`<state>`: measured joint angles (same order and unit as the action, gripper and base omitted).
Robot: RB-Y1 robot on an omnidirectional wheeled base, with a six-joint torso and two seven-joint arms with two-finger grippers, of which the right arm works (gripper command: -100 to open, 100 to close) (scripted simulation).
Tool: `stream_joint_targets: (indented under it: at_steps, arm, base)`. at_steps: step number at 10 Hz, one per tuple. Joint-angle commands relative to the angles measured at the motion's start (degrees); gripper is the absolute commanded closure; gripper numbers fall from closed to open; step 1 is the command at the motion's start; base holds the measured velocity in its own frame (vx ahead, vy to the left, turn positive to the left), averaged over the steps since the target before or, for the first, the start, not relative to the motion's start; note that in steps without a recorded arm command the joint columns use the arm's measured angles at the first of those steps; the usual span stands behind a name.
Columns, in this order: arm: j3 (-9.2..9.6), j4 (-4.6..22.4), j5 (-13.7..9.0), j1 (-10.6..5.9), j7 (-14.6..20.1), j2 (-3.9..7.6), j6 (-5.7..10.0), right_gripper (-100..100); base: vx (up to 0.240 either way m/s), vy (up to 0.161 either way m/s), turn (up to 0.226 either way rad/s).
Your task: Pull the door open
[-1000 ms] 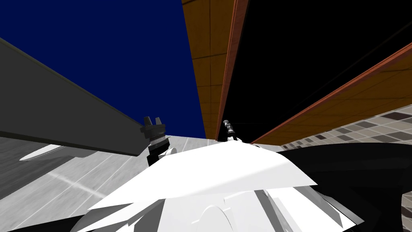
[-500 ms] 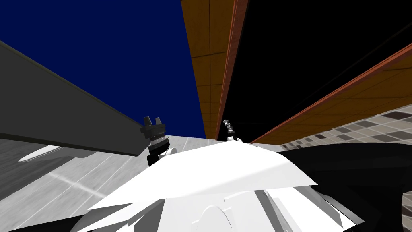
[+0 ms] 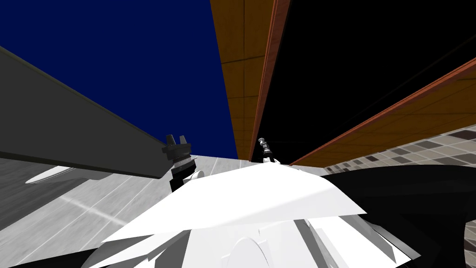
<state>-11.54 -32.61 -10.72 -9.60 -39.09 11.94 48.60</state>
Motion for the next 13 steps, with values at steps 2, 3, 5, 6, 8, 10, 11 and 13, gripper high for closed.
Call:
stream_joint_targets:
  at_steps: [2,3,5,6,8,10,11,13]
  arm:
    - [0.72,-0.3,-0.4,-0.08,3.3,-0.41,0.00,100]
    - [0.83,-0.3,-0.6,0.00,4.5,-0.36,0.00,100]
    - [1.15,-0.5,-1.2,0.19,7.7,-0.24,-0.02,100]
    - [1.32,-0.5,-1.6,0.30,9.1,-0.18,-0.02,100]
    - [1.67,-0.7,-2.3,0.52,12.5,-0.04,-0.04,100]
    - [1.88,-0.8,-2.7,0.66,14.9,0.04,-0.04,100]
    - [2.09,-0.9,-3.1,0.79,16.2,0.12,-0.05,100]
    - [2.30,-1.0,-3.5,0.93,18.9,0.20,-0.06,100]
  base:
    - [-0.023,-0.006,0.037]
    - [-0.022,-0.001,0.023]
    - [-0.022,0.006,0.044]
    - [-0.029,-0.003,0.048]
    - [-0.045,-0.010,0.043]
    - [-0.025,-0.001,0.017]
    - [-0.034,-0.007,0.058]
    - [-0.021,-0.010,0.037]
